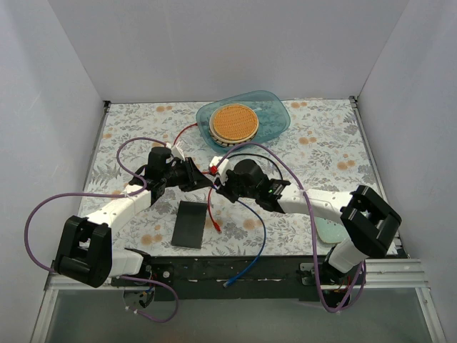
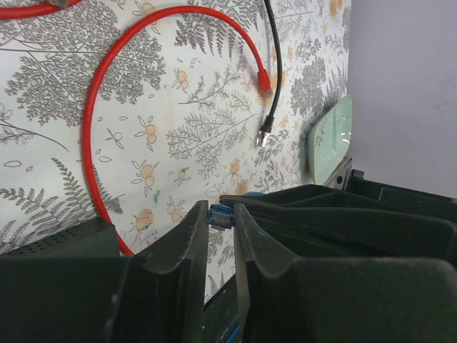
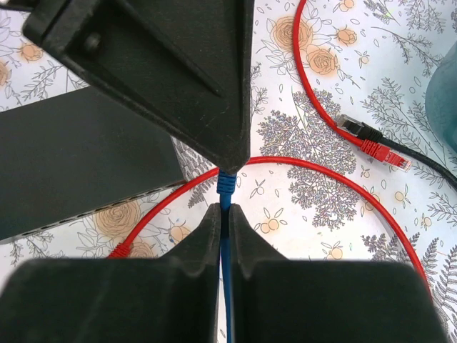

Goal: Insert the plug into the switch port

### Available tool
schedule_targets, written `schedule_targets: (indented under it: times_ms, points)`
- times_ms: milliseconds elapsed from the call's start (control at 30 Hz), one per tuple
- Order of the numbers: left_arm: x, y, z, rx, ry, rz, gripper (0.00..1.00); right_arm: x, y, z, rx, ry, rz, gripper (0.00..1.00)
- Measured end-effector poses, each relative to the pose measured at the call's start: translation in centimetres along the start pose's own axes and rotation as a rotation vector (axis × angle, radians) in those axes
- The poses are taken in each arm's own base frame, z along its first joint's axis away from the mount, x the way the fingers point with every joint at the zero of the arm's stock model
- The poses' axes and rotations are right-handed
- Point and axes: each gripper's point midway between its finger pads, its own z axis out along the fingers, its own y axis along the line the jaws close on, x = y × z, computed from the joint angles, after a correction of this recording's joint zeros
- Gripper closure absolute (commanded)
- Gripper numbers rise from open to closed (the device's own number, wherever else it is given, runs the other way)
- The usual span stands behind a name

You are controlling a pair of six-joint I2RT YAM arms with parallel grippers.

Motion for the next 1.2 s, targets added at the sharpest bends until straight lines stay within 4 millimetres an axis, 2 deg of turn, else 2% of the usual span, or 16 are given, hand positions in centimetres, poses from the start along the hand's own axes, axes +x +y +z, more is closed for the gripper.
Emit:
schedule_targets:
  times_ms: [67,167,300,533,700,833,867,933,1000,1033,1133,1167,1200]
  points:
    - [0.2,-0.3,0.0,0.009,0.009,-0.008,0.94,0.0,0.1,-0.5,-0.002,-0.009,0.001,0.68]
    - [0.2,-0.3,0.0,0.008,0.009,-0.010,0.94,-0.1,0.3,-1.1,-0.006,-0.019,0.000,0.64]
    - [0.2,-0.3,0.0,0.006,0.006,-0.018,0.94,-0.7,0.3,-1.2,-0.007,-0.043,-0.003,0.64]
    - [0.2,-0.4,0.0,0.008,0.008,-0.034,0.94,-0.9,0.5,-1.1,-0.015,-0.053,0.000,0.60]
    - [0.2,-0.8,-0.1,0.016,0.003,-0.037,0.92,-0.9,0.5,-0.5,-0.016,-0.060,0.017,0.60]
    - [0.1,-1.1,-0.2,0.024,-0.001,-0.037,0.91,-0.7,0.5,0.1,-0.016,-0.064,0.029,0.71]
    - [0.1,-1.1,-0.2,0.026,0.000,-0.038,0.90,-0.7,0.5,0.2,-0.016,-0.066,0.035,0.85]
    - [0.2,-1.2,-0.3,0.026,0.001,-0.039,0.89,-0.8,0.3,0.4,-0.001,-0.068,0.041,0.99]
    - [0.0,-1.2,-0.3,0.024,-0.005,-0.040,0.87,-0.9,0.0,0.5,0.008,-0.071,0.050,0.99]
    - [0.0,-1.2,-0.3,0.024,-0.007,-0.038,0.84,-0.9,0.0,0.5,0.010,-0.071,0.053,0.99]
    - [-0.2,-1.3,-0.5,0.022,-0.019,-0.030,0.59,-1.1,-0.1,0.5,0.013,-0.080,0.053,0.99]
    - [-0.2,-1.4,-0.6,0.025,-0.022,-0.026,0.36,-1.2,-0.1,0.4,0.013,-0.082,0.053,0.99]
    - [-0.2,-1.5,-0.7,0.028,-0.025,-0.020,0.25,-1.3,0.0,0.4,0.014,-0.084,0.052,0.99]
